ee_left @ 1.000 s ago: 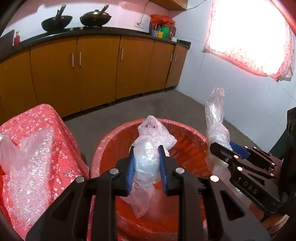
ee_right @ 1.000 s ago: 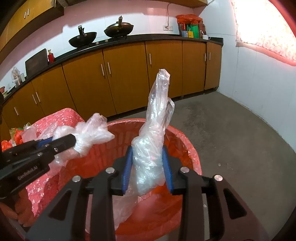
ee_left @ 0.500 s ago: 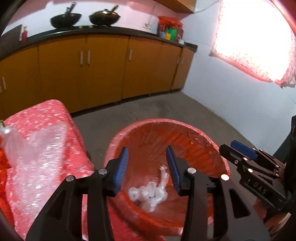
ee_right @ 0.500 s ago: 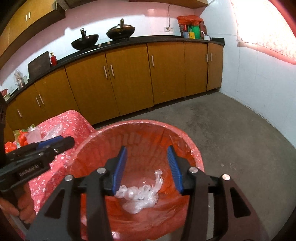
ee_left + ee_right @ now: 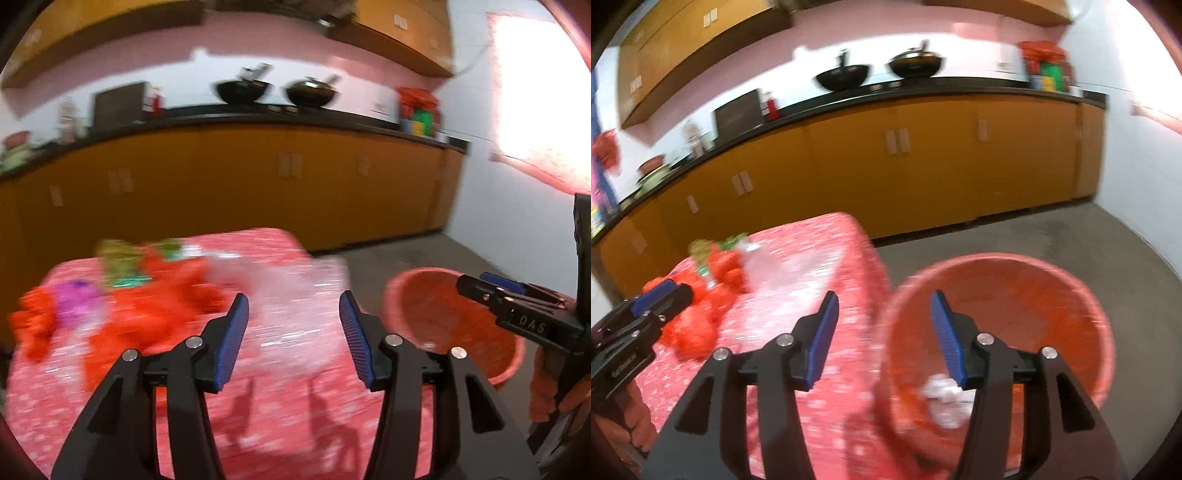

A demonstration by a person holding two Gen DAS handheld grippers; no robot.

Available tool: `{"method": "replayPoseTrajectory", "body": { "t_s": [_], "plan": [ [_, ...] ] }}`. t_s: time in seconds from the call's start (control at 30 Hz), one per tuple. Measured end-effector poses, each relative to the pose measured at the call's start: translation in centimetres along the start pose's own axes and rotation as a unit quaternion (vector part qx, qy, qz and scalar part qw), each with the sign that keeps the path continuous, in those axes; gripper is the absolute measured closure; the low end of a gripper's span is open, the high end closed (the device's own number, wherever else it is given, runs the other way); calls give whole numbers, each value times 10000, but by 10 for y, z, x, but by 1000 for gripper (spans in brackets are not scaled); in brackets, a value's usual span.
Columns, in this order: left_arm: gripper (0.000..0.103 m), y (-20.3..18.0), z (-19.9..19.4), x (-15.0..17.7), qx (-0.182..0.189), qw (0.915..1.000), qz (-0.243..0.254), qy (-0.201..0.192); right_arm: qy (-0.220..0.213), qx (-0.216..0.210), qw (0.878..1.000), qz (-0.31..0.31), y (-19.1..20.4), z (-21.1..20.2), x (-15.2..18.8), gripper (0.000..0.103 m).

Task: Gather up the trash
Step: 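Move both tools back to the table toward the bubble wrap and red bags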

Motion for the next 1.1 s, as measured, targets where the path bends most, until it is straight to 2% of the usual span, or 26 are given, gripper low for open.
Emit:
{"method": "replayPoseTrajectory", "body": {
  "t_s": [0.17, 0.23, 0.43, 0.67, 0.87, 0.9, 0.93, 1.1],
  "plan": [
    [45, 81, -27, 12, -944, 9950, -205, -235, 256, -361, 9989, -144, 61, 32, 11, 46],
    [44, 103, -33, 15, -1161, 9924, -289, -286, 363, -386, 9984, -203, 82, 49, 15, 45],
    [36, 145, -36, 23, -1391, 9868, -763, -321, 545, -156, 9980, -262, 111, 88, 17, 31],
    [33, 157, -32, 27, -1351, 9863, -870, -363, 838, 215, 9958, -313, 114, 119, 25, 32],
    [33, 153, -26, 33, -1218, 9889, -795, -310, 1042, 186, 9939, -301, 114, 127, 31, 72],
    [33, 151, -24, 32, -1197, 9893, -777, -293, 1059, 200, 9937, -312, 114, 127, 32, 83],
    [33, 150, -23, 32, -1185, 9896, -765, -279, 1070, 178, 9937, -295, 113, 126, 33, 87],
    [33, 139, -14, 31, -1087, 9914, -704, -178, 974, 161, 9949, -193, 109, 117, 34, 93]
  ]
}}
Point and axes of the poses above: each gripper's, at about its wrist camera, not at the fingertips, and z roughly the way its jaws point, y to its left, x to its underside, the point moved 10 cm from there along z, roughly the way its jaws point, and after that the axes turned 3 degrees about -z, right-handed, at the moved point
